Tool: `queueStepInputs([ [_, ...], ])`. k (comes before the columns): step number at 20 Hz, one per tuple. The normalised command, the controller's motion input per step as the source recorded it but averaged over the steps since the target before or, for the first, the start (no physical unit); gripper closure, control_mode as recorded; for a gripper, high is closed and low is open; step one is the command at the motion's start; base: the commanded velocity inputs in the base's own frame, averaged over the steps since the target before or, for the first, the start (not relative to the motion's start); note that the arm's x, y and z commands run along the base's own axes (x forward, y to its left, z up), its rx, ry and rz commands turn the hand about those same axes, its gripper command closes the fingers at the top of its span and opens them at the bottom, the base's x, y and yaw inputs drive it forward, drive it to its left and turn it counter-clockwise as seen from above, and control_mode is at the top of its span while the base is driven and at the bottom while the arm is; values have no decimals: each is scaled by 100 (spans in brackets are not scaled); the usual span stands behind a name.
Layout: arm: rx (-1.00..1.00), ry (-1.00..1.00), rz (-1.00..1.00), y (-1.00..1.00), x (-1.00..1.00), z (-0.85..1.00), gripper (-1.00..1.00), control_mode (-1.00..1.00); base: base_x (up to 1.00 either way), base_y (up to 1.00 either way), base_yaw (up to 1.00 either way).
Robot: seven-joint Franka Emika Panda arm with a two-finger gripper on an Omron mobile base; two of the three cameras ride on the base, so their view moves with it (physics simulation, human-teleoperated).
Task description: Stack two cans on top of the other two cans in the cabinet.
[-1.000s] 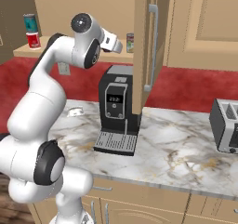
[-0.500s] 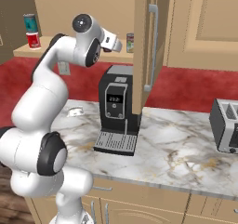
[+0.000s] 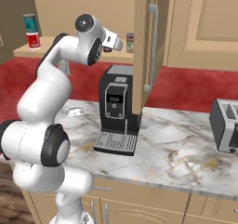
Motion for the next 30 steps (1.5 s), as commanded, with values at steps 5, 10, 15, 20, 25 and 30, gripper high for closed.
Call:
queueStepInputs([
  [5,0,0,3,1,12,-1,-100,-100,0,0,0],
  [10,-1,0,2,0,11,-4,-100,-100,0,0,0],
  [15,0,1,0,0,6,-7,-100,-100,0,0,0],
  [20,0,0,0,0,9,-6,-100,-100,0,0,0],
  [25,0,0,0,0,18,-5,-100,-100,0,0,0],
  [30,0,0,0,0,12,-2,-100,-100,0,0,0],
])
